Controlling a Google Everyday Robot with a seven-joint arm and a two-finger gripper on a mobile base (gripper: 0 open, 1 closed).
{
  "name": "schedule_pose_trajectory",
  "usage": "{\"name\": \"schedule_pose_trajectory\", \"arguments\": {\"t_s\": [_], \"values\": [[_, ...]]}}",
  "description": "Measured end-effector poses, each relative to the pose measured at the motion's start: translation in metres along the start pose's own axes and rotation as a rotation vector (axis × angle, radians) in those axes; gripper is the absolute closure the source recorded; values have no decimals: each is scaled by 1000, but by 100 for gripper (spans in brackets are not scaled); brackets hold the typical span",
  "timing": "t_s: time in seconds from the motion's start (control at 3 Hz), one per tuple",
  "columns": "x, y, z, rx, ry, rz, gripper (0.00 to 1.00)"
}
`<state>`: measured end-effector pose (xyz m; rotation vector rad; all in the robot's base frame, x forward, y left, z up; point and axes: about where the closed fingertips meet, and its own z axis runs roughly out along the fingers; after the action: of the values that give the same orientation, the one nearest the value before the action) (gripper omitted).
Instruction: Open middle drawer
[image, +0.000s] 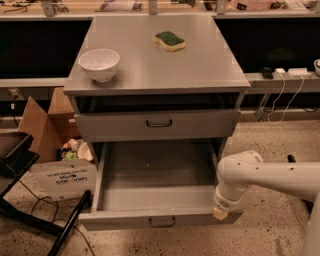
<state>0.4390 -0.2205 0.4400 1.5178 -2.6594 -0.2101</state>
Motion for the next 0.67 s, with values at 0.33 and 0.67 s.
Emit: {"name": "schedule_pose_trajectory", "arguments": {"t_s": [0.33,0.67], "values": [[7,8,-1,-8,5,17,100],[3,14,-6,-8,-28,50,100]]}}
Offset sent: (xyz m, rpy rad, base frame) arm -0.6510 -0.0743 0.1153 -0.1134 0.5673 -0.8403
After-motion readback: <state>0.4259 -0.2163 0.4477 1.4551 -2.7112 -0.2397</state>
